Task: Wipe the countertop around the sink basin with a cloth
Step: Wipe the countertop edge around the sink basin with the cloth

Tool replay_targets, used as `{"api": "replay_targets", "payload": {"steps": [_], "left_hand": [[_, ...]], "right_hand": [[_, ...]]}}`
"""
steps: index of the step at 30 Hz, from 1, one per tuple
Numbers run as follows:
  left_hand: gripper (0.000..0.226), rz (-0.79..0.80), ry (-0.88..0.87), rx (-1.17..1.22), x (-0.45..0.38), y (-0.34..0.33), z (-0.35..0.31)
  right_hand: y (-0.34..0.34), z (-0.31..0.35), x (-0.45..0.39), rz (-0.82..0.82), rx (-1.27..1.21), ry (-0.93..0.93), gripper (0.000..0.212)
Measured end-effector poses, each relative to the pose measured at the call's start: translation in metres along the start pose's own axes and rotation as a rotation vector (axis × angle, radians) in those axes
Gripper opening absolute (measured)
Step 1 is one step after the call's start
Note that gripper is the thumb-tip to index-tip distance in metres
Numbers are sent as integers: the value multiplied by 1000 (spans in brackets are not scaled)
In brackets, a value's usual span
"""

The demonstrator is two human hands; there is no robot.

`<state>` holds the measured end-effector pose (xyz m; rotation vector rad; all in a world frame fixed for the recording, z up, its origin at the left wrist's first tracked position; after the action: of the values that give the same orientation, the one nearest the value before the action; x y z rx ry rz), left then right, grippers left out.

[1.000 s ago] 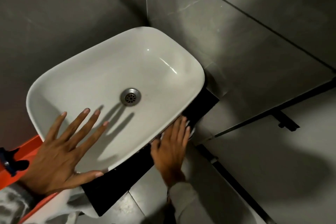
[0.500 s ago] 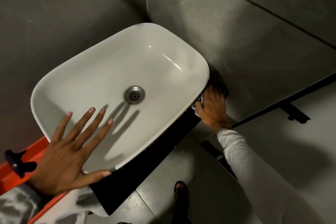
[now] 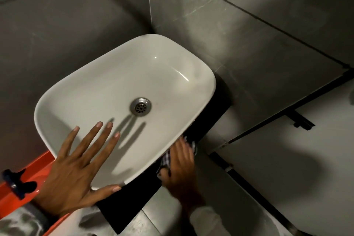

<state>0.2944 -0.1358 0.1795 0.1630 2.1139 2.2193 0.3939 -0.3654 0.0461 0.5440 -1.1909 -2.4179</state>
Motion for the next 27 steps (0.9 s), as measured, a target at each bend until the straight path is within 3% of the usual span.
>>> {"api": "replay_targets", "payload": {"steps": [3, 6, 9, 16, 20, 24, 27], "left_hand": [[106, -1, 3, -12, 1, 0, -1], [109, -20, 26, -16, 7, -2, 0], [109, -33, 9, -10, 0, -3, 0], [106, -73, 23, 9, -2, -2, 1], [104, -86, 38, 13, 0, -1, -2], [103, -70, 46, 14, 1, 0, -2], [104, -66, 50, 40, 2, 2, -4]], "right_hand": [[31, -67, -67, -67, 115, -166, 83], [52, -121, -138, 17, 181, -205, 85], [60, -145, -146, -13, 194, -254, 84], [-3, -30, -31, -241, -113, -263, 86], [-40, 51, 35, -186, -218, -243, 76], [-53, 76, 57, -172, -206, -234, 68], [-63, 100, 80, -63, -269, -216, 68]]}}
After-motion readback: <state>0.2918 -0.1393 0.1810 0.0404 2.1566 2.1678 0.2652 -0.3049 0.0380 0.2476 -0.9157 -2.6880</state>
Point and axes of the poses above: each hand's wrist, its own x-axis away from the middle knuckle, its own y-axis out of the back of the hand, z = x × y, the point moved 3 cm from there along -x, towards the middle knuckle, and after that the axes turned 2 degrees about -x, right-handed, at the moved point
